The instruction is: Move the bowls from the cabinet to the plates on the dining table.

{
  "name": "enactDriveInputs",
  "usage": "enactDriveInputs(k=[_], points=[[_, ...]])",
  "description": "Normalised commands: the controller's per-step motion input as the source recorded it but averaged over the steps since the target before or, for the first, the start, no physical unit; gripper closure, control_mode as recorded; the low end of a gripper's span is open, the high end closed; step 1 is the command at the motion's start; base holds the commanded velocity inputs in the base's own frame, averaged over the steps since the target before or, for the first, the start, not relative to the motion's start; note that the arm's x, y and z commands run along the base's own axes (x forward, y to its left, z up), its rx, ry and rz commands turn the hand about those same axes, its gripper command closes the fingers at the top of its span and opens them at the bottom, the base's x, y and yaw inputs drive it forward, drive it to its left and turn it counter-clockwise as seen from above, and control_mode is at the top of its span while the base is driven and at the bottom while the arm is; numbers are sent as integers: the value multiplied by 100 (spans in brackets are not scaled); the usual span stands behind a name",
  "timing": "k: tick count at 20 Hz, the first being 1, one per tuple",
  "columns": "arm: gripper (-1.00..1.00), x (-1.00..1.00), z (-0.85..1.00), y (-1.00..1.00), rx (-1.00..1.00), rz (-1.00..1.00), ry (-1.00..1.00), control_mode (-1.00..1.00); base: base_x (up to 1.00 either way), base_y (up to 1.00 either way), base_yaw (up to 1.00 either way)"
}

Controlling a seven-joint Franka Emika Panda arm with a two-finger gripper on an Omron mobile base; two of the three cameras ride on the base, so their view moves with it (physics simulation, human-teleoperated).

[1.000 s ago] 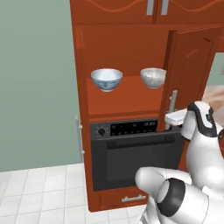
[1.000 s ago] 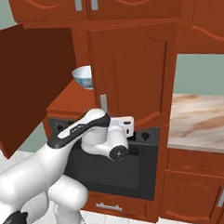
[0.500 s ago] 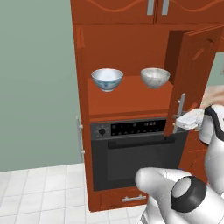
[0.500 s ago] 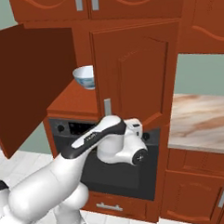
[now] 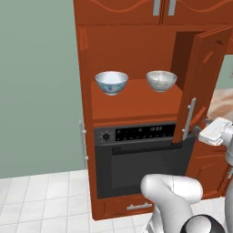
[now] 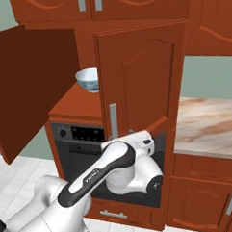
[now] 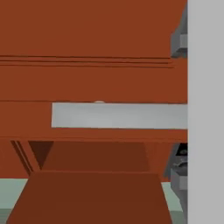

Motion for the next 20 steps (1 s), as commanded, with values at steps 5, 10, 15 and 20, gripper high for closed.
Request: enactDriveInputs(k=[5, 10, 15, 20], points=[[-100, -72, 1, 27, -20, 3, -2, -100, 0, 0, 0], [-100, -68, -2, 82, -29, 6, 1, -100, 0, 0, 0], [-100, -47, -9, 74, -41, 2, 3, -100, 0, 0, 0], [-100, -33, 0, 49, -38, -6, -8, -100, 0, 0, 0]])
